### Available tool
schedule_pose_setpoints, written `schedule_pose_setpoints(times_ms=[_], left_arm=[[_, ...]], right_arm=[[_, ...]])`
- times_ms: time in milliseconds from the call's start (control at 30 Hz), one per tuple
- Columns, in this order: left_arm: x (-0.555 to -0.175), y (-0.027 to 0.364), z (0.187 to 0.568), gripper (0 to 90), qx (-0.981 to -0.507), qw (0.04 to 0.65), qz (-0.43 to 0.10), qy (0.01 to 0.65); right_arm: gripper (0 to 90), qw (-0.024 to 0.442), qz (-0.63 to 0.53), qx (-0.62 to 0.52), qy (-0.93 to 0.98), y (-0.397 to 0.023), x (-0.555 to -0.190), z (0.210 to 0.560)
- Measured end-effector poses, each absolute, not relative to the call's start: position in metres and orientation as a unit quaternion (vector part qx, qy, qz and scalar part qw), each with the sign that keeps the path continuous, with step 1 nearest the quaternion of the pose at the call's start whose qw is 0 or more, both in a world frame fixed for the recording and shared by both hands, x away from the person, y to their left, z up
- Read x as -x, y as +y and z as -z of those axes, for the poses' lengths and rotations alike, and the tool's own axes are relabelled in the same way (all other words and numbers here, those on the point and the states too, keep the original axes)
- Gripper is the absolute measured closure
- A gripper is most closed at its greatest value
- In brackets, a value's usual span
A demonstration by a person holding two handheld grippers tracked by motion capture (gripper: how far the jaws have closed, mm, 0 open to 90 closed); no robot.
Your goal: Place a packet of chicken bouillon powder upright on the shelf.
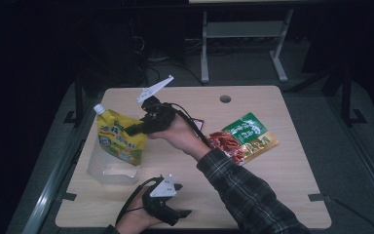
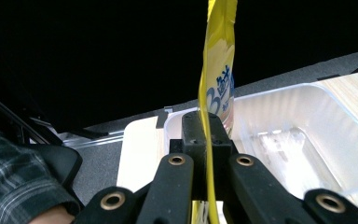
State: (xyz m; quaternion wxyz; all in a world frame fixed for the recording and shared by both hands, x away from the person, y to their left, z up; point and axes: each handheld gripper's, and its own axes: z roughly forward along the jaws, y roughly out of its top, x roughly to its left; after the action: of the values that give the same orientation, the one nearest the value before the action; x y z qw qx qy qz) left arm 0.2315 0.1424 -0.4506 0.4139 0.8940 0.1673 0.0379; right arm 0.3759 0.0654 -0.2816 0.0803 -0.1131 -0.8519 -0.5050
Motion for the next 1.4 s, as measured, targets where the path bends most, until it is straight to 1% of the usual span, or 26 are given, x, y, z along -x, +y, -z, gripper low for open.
schedule_pose_setpoints(times_ms=[300, 700, 767, 900, 1300, 1367, 1400], left_arm=[[-0.232, 0.143, 0.451, 16.0, -0.896, 0.410, -0.039, 0.166], [-0.232, 0.143, 0.451, 16.0, -0.899, 0.404, -0.038, 0.164], [-0.231, 0.142, 0.452, 16.0, -0.895, 0.411, -0.036, 0.168], [-0.233, 0.142, 0.452, 16.0, -0.899, 0.406, -0.041, 0.159], [-0.235, 0.143, 0.454, 16.0, -0.900, 0.402, -0.040, 0.161], [-0.235, 0.143, 0.454, 16.0, -0.900, 0.402, -0.041, 0.162], [-0.235, 0.143, 0.454, 16.0, -0.901, 0.401, -0.041, 0.162]], right_arm=[[90.0, 0.093, 0.495, 0.113, -0.857, 0.085, -0.376, 0.290], [90.0, 0.094, 0.484, 0.119, -0.862, 0.104, -0.375, 0.306], [90.0, 0.095, 0.478, 0.120, -0.865, 0.107, -0.375, 0.309], [90.0, 0.094, 0.469, 0.121, -0.870, 0.110, -0.377, 0.315], [89.6, 0.098, 0.458, 0.114, -0.876, 0.122, -0.377, 0.328], [87.9, 0.093, 0.461, 0.113, -0.875, 0.123, -0.377, 0.328], [83.1, 0.094, 0.464, 0.109, -0.874, 0.122, -0.377, 0.327]])
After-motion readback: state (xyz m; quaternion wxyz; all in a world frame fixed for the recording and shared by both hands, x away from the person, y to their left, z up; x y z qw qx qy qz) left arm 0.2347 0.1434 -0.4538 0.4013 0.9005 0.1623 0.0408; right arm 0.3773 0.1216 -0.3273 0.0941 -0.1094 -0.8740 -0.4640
